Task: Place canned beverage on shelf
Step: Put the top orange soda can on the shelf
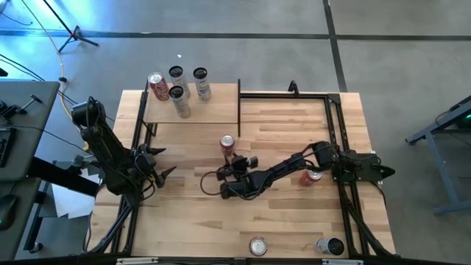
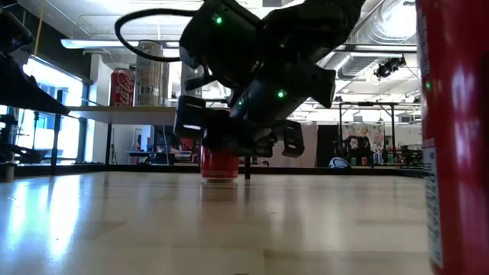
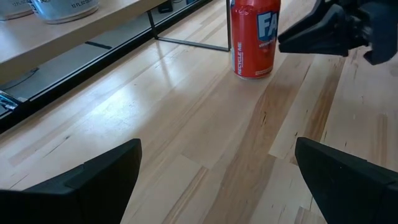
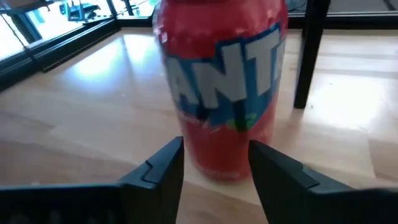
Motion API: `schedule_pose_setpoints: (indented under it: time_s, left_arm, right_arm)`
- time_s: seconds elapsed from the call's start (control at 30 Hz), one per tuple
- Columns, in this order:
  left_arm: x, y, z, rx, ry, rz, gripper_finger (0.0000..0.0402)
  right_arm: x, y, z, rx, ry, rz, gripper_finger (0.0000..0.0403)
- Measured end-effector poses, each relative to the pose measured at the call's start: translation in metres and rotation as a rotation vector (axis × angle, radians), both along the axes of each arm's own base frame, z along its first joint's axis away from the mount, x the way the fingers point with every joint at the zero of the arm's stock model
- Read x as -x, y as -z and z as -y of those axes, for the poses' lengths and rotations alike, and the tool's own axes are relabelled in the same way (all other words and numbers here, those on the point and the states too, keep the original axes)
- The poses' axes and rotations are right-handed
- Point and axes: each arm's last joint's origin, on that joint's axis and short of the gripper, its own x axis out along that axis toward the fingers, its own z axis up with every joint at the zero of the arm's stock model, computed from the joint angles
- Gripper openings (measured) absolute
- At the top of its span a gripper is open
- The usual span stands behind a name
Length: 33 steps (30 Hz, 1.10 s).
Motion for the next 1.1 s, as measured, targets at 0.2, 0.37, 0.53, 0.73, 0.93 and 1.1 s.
schedule_pose_setpoints:
  time_s: [0.2,0.37,0.53,0.73,0.93,1.1]
  left_arm:
    - [0.0,0.0,0.0,0.001,-0.001,0.0,0.04]
    - [0.0,0.0,0.0,0.0,0.0,0.0,0.04]
    - [0.0,0.0,0.0,0.0,-0.001,0.0,0.04]
    - [0.0,0.0,0.0,0.0,-0.001,0.0,0.04]
    - [0.0,0.0,0.0,0.0,0.0,0.0,0.04]
    - [0.0,0.0,0.0,0.0,0.0,0.0,0.04]
  right_arm:
    - [0.001,-0.001,-0.011,-0.023,-0.022,0.022,0.0188]
    - [0.001,-0.005,-0.021,-0.006,-0.031,0.04,0.0256]
    - [0.004,-0.006,-0.027,0.042,-0.012,0.057,0.0323]
    - [0.002,-0.008,-0.019,0.095,0.038,0.071,0.0359]
    - [-0.001,-0.008,-0.008,0.099,0.054,0.061,0.0363]
    - [-0.002,-0.008,-0.003,0.1,0.067,0.06,0.0373]
